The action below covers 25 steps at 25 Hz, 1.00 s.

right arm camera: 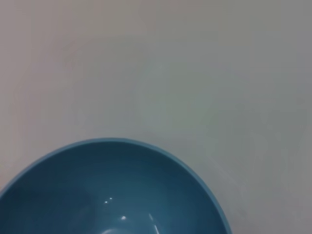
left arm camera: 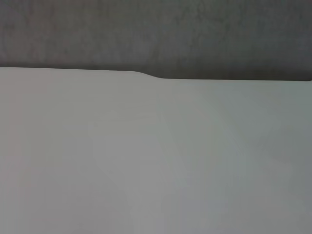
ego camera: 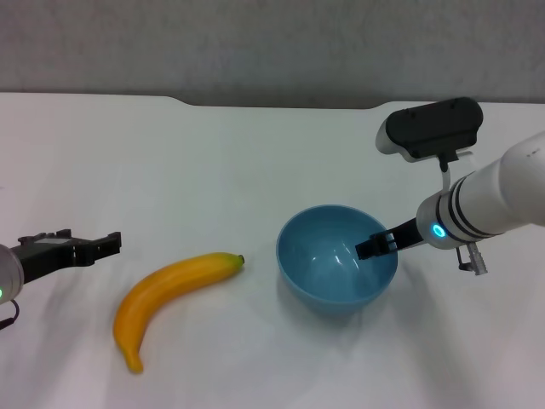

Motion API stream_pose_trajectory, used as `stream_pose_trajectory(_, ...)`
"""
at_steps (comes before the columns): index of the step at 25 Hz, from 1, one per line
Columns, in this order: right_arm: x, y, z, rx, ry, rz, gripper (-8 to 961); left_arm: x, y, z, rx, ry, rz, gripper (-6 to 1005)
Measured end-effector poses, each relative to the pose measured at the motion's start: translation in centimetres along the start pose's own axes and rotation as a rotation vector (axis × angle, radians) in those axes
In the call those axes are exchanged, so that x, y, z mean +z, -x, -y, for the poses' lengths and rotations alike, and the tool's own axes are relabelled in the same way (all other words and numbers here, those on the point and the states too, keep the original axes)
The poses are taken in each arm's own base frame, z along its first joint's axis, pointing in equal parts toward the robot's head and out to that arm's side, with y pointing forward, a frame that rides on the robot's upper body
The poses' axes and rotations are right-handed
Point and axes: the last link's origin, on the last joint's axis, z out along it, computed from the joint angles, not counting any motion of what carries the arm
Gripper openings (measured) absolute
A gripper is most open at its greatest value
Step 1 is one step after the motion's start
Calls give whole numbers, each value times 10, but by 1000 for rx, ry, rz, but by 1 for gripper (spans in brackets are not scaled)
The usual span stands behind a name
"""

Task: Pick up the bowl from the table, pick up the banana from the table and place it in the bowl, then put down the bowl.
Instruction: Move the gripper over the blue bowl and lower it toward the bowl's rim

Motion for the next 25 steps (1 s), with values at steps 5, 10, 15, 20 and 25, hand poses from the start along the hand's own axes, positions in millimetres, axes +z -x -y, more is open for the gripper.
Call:
stream_pose_trajectory(5, 5, 0, -2, -9, 5, 22, 746, 0, 0, -1, 3, 2, 0, 891)
stream_pose_trajectory(10, 8, -2, -5, -26, 5, 32, 726, -1, -1, 0, 0, -1, -7, 890)
stream_pose_trajectory(15, 11, -6, -4, -34, -9, 13, 705, 0, -2, -1, 1, 1, -8, 890)
stream_pose_trajectory(20, 13, -9, -7, -76, -20, 0, 685, -1, -2, 1, -9, -8, -17, 890)
stream_pose_trajectory(25, 15, -11, -12, -138, -22, 15, 513, -2, -1, 2, -10, -10, -17, 890)
